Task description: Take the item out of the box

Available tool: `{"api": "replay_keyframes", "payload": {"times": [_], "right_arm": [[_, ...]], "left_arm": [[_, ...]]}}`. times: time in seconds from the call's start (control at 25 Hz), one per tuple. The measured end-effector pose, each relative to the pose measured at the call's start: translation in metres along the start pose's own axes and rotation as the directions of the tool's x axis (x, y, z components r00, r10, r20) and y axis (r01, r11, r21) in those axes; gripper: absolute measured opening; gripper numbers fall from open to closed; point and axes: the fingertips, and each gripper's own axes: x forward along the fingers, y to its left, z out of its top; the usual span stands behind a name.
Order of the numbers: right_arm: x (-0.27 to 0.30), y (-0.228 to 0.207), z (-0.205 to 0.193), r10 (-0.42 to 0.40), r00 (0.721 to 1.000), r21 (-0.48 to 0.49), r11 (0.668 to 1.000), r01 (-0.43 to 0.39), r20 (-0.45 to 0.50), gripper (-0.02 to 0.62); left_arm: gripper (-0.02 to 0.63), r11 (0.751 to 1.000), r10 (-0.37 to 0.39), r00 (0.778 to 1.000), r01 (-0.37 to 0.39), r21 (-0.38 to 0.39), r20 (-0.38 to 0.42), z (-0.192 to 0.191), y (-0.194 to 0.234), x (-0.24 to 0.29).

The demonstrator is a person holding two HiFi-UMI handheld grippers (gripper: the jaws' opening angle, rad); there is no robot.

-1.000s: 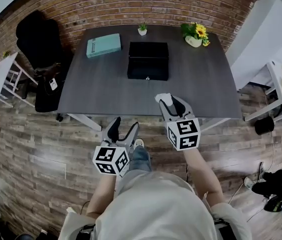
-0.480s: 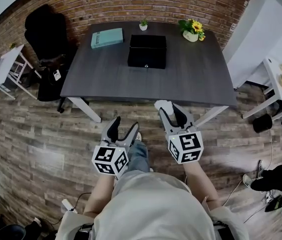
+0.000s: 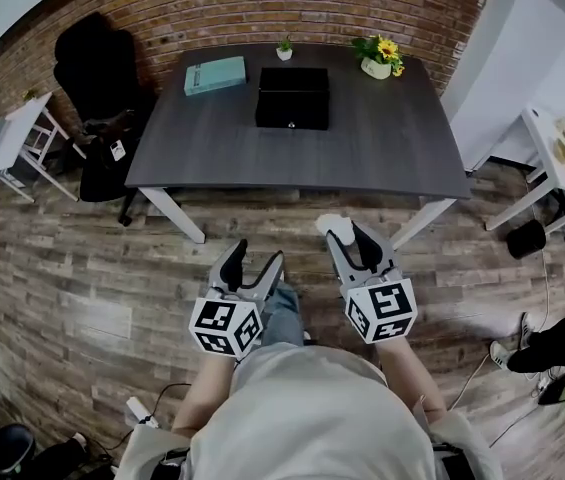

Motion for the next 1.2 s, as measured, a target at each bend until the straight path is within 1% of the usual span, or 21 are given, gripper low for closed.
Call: {"api": "replay_keyframes", "payload": {"times": [0.2,0.44,1.2], "right_arm": [[-0.006,0.003,0.0014,0.009,1.0,0.007,1.0,-0.009,0.019,0.153],[-0.0065,0.0052,0.0069,0.02,0.999,-0.021,1.0,-0.019,0.028,0.152],[-0.0034,0.0,0.0035,0.016,0.999,0.003,1.0,-0.016,0.044,0.152]], "left_arm": [[0.29,1.0,0.002,1.0,-0.002,-0.001,0.003,-0.0027,-0.0057,-0.005],[0.29,1.0,0.013,1.0,-0.013,0.004,0.004,0.0019,-0.0092,-0.0081],[0.29,1.0,0.018,1.0,-0.018,0.002,0.002,0.0009,-0.0065,-0.0031]]}}
